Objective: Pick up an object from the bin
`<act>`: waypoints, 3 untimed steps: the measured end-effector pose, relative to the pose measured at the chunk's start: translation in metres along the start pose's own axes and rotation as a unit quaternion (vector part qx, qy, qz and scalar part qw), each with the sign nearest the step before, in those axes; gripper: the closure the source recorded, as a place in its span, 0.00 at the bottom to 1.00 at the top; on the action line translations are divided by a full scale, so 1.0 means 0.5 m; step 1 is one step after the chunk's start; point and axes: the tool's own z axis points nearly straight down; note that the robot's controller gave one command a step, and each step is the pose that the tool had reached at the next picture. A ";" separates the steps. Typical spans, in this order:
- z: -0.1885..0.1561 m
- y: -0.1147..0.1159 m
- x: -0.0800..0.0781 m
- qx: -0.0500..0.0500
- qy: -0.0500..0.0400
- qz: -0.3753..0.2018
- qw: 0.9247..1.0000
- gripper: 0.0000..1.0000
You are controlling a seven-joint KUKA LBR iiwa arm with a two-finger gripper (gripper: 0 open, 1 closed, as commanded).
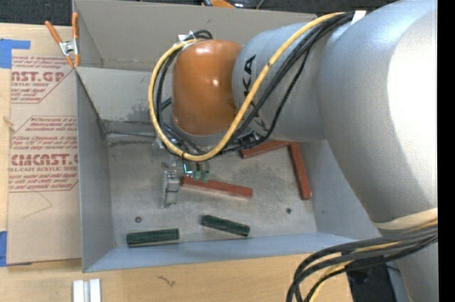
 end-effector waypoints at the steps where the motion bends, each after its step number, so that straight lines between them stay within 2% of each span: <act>1: 0.126 -0.227 -0.003 0.001 -0.002 -0.102 0.995 0.00; 2: 0.061 -0.239 0.012 0.000 -0.004 -0.038 0.999 0.00; 3: 0.062 -0.223 0.017 -0.001 -0.003 0.057 0.998 0.00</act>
Offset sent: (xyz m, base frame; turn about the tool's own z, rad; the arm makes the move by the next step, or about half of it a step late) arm 0.0019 -0.1110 -0.0609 -0.2078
